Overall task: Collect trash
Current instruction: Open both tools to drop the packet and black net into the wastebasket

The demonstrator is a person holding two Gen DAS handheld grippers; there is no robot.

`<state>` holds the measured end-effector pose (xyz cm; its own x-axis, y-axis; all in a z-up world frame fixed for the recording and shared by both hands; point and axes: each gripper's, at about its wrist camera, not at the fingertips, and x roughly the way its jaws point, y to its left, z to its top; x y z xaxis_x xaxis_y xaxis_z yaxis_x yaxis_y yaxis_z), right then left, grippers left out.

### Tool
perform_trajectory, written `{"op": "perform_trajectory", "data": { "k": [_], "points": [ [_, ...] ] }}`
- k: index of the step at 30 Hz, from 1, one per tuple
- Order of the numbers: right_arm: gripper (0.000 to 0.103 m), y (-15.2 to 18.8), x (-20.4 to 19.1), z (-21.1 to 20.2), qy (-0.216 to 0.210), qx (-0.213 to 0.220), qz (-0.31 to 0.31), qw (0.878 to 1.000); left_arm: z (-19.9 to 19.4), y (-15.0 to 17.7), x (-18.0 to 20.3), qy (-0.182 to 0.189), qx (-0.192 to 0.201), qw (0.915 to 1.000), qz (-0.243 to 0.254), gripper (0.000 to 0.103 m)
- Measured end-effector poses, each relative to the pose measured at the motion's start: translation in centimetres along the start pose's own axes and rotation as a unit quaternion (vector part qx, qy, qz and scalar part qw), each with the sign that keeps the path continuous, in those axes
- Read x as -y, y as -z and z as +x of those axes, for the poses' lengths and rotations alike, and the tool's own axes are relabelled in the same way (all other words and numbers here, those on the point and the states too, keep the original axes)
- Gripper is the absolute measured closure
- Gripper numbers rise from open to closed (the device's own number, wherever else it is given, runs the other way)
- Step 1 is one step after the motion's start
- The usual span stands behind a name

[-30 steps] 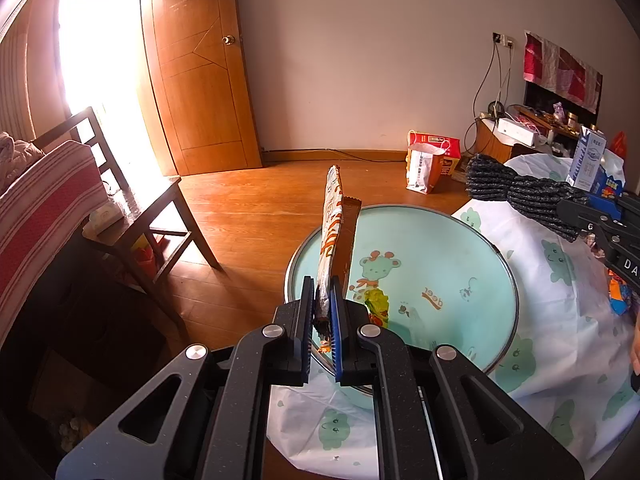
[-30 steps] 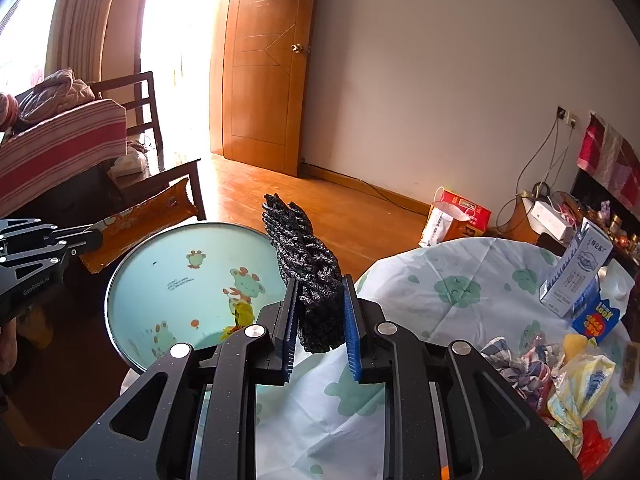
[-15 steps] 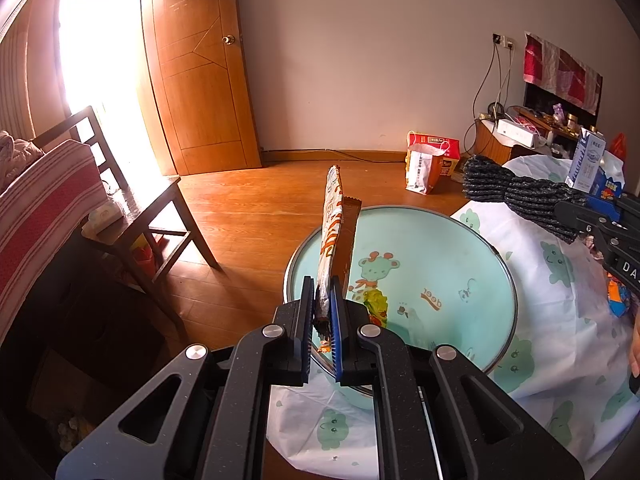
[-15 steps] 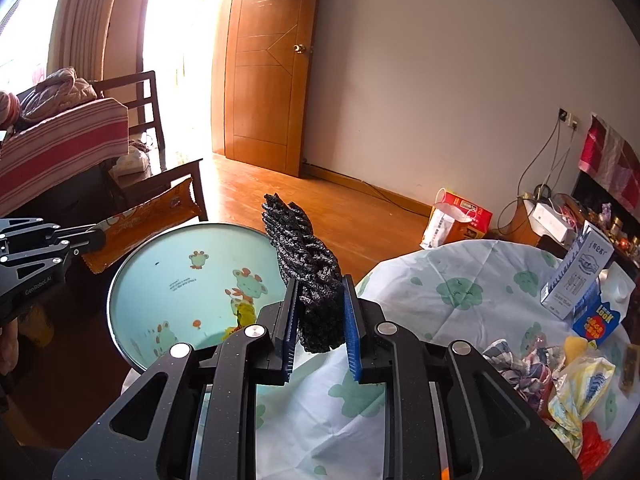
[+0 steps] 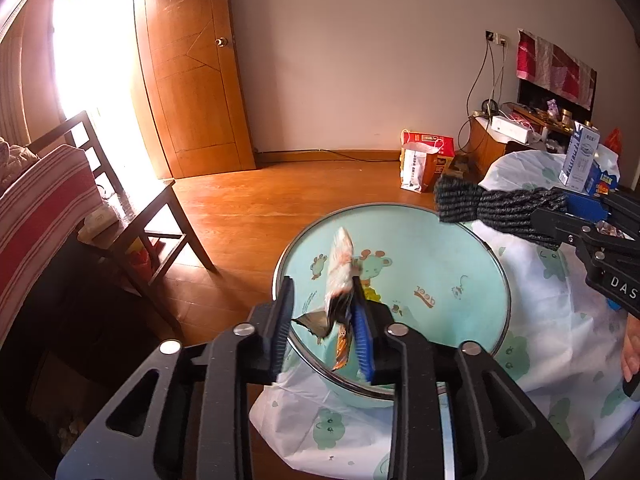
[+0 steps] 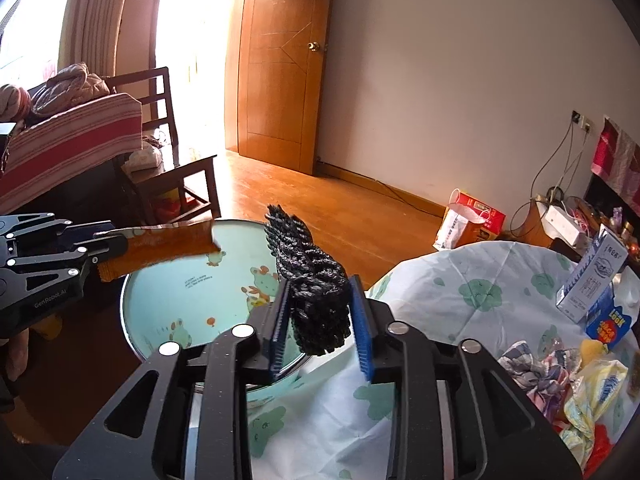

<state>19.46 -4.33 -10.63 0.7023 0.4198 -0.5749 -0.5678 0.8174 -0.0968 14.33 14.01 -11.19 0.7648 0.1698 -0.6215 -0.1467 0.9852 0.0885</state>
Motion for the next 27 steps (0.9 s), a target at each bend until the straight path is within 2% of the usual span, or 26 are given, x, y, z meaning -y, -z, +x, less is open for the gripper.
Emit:
{"op": "perform_trajectory", "data": {
  "k": [1, 3, 5, 7, 11, 16, 20, 27],
  "points": [
    [0.061, 0.1, 0.0, 0.0, 0.0, 0.0, 0.001, 1.0, -0.1, 0.0, 0.1, 0.001, 0.001, 1.0, -0.001, 0.062],
    [0.059, 0.2, -0.2, 0.0, 0.001, 0.0, 0.0, 1.0, -0.1, 0.1, 0.2, 0.001, 0.001, 1.0, -0.001, 0.057],
    [0.056, 0.3, -0.1, 0.0, 0.001, -0.002, 0.004, 1.0, -0.1, 0.2, 0.3, -0.002, 0.002, 1.0, -0.002, 0.046],
    [0.051, 0.5, 0.0, -0.3, 0.004, -0.001, 0.007, 1.0, -0.1, 0.2, 0.3, -0.004, 0.002, 1.0, -0.004, 0.04],
    [0.048, 0.9, 0.2, -1.2, 0.011, -0.004, 0.01, 1.0, -0.1, 0.4, 0.7, -0.004, 0.0, 1.0, -0.006, 0.032],
    [0.042, 2.0, 1.2, -4.2, 0.03, 0.001, 0.013, 0.999, 0.3, 1.2, 2.0, 0.011, -0.013, 0.9998, 0.002, 0.028],
    [0.04, 4.1, 3.7, -8.0, 0.064, 0.008, 0.027, 0.998, 0.4, 2.1, 4.6, 0.031, -0.023, 0.999, 0.024, 0.027],
    [0.04, 11.0, 11.8, -14.2, 0.156, -0.012, 0.102, 0.982, 0.2, 3.4, 8.5, 0.058, -0.033, 0.9964, 0.051, 0.026]
  ]
}}
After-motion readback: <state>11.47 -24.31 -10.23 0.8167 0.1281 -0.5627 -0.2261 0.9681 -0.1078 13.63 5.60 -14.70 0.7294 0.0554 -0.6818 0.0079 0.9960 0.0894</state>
